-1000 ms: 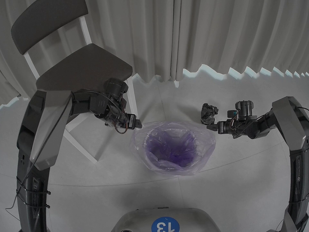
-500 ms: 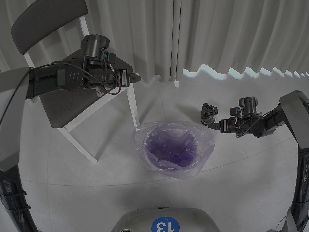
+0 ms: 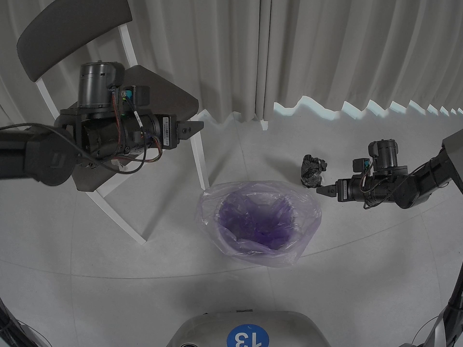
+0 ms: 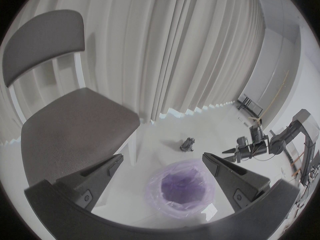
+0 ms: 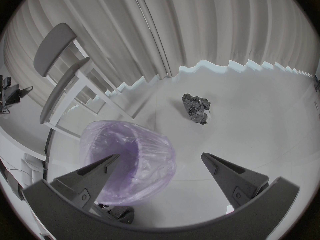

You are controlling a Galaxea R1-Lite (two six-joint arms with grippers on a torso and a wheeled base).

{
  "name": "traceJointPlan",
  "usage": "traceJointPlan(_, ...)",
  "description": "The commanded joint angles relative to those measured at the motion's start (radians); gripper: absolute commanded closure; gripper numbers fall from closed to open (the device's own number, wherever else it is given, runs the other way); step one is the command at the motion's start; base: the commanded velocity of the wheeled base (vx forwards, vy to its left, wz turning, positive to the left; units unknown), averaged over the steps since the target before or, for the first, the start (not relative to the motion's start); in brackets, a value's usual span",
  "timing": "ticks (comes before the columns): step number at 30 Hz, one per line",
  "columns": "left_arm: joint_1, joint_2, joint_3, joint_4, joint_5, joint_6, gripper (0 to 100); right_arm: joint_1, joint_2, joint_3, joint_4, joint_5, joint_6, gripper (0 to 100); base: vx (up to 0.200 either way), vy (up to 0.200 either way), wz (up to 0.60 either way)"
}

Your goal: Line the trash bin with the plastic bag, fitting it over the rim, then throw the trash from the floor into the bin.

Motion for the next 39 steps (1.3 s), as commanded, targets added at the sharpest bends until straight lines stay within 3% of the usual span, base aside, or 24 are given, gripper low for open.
traceJointPlan(1, -0.053, -0.082, 0.127, -0.126, 0.002, -0.015, 0, 0.013, -0.146, 0.107, -0.006, -0.005, 0.002, 0, 0.200, 0.000, 0.00)
traceJointPlan(5, -0.088, -0.095, 0.166, -0.132, -0.001, -0.017, 0, 0.013, -0.183, 0.139, -0.006, -0.004, 0.002, 0, 0.200, 0.000, 0.00)
traceJointPlan(16, -0.105, -0.031, 0.181, -0.118, -0.003, -0.014, 0, 0.019, -0.174, 0.153, -0.008, -0.004, -0.001, 0, 0.000, 0.000, 0.00)
traceJointPlan(22, -0.113, 0.004, 0.218, -0.184, -0.014, -0.020, 0, 0.029, -0.157, 0.139, -0.012, -0.002, 0.002, 0, 0.000, 0.000, 0.00)
traceJointPlan(28, -0.119, 0.070, 0.212, -0.267, 0.072, -0.014, 0, 0.029, -0.160, 0.150, -0.015, -0.004, 0.001, 0, 0.067, 0.067, 0.00)
traceJointPlan(32, -0.128, 0.073, 0.207, -0.260, 0.074, -0.015, 0, 0.027, -0.166, 0.165, -0.015, -0.004, 0.001, 0, 0.200, 0.200, 0.00)
traceJointPlan(39, -0.134, 0.072, 0.244, -0.244, 0.072, -0.004, 0, 0.026, -0.157, 0.152, -0.017, 0.001, 0.001, 0, 0.000, 0.000, 0.00)
